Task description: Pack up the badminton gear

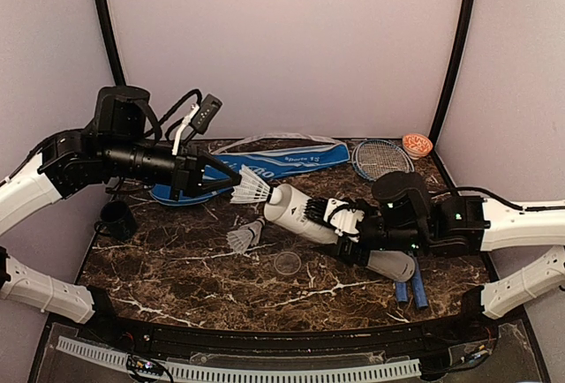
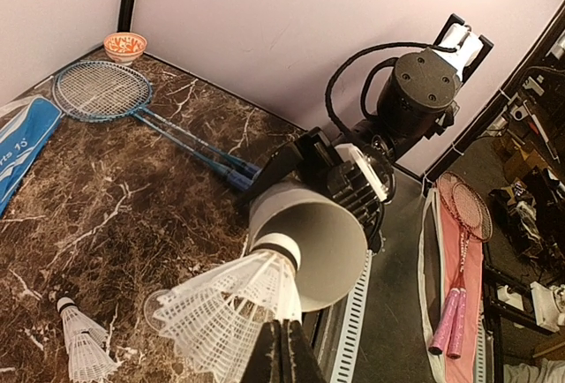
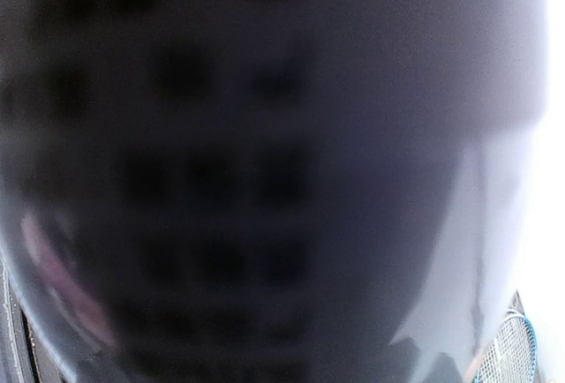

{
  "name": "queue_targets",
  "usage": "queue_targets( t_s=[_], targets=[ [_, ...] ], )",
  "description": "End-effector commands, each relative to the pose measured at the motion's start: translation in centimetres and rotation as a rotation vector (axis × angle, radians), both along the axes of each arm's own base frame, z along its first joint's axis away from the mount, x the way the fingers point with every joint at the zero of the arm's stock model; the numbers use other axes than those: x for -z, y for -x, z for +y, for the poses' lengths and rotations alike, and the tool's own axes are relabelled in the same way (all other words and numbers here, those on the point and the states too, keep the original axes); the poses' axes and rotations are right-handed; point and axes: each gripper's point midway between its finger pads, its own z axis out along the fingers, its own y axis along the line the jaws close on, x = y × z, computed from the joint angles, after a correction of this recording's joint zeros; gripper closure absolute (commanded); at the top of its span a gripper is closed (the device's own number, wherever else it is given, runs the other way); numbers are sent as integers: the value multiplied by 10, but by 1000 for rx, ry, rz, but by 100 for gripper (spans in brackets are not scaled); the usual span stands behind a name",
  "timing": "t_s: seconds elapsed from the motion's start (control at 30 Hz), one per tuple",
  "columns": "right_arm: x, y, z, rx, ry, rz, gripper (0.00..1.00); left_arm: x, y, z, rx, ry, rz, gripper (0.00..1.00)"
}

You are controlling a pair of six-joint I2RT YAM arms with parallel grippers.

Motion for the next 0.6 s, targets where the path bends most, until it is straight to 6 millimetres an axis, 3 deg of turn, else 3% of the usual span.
queue_targets(
  t_s=[0.0,0.17,0.57],
  targets=[
    [-16,2,5,-16,-68,-32,48,-13,3,-2,42,30,-8,100],
    [-18,-1,13,-11,-89,-30,48,-20,25,-23,197,91,31,100],
    [-21,-3,24,-21,-120,-35,48,-8,36,-54,313,60,88,99]
  ],
)
